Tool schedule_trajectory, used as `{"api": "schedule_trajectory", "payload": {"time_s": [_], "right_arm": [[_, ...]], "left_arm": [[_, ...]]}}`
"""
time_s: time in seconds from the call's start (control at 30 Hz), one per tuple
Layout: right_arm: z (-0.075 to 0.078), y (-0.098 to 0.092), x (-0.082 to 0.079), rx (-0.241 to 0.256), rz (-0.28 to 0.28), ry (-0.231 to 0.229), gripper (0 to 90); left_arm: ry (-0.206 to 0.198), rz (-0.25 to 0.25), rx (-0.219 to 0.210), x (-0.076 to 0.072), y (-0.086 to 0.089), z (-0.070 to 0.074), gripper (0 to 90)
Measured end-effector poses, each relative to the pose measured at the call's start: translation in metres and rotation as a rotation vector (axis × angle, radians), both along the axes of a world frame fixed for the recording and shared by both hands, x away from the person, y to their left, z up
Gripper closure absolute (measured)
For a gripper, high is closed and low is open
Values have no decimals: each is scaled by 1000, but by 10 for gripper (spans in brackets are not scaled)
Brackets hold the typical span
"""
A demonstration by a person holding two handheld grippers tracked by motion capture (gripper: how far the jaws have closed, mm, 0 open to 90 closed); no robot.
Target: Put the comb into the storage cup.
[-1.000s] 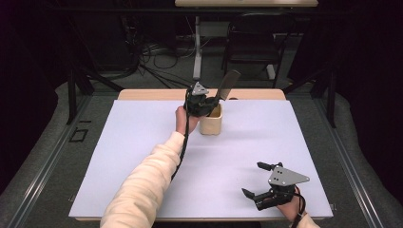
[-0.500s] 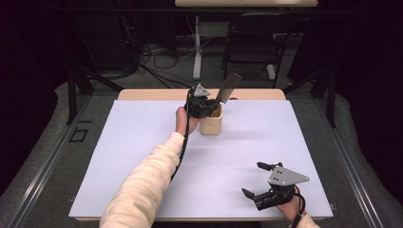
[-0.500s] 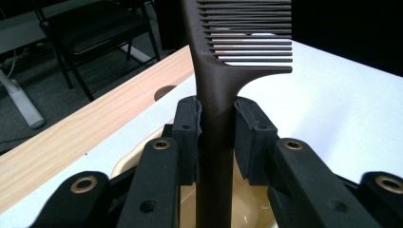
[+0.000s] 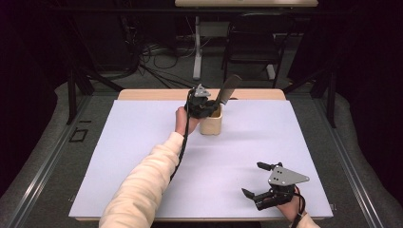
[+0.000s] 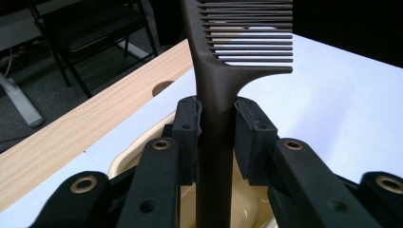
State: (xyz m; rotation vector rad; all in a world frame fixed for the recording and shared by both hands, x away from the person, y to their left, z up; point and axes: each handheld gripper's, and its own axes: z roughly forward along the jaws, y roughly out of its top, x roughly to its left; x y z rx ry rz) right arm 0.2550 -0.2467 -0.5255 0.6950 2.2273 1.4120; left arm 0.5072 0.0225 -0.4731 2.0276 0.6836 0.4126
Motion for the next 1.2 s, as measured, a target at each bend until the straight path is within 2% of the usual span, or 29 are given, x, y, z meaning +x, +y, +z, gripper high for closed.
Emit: {"api": "schedule_trajectory", "payload": {"time_s": [0.47, 0.6, 0.73, 0.83, 0.93, 1.03, 1.2], "right_arm": [[0, 0, 0, 2, 3, -3, 0], [0, 0, 0, 5, 3, -4, 0], [0, 0, 0, 6, 3, -4, 0], [0, 0, 0, 4, 3, -4, 0], [0, 0, 0, 6, 2, -2, 0], [0, 0, 0, 4, 3, -4, 0], [0, 0, 0, 4, 0, 5, 0]], "left_arm": [[18, -15, 21, 0, 1, -1, 718], [38, -46, 38, -1, 1, -3, 702], [66, -90, 13, -5, 4, 2, 555], [72, -102, 0, -7, 7, 7, 461], [73, -105, -5, -9, 10, 10, 390], [77, -111, -3, -11, 14, 14, 369], [88, -112, 0, -12, 19, 17, 240]]}}
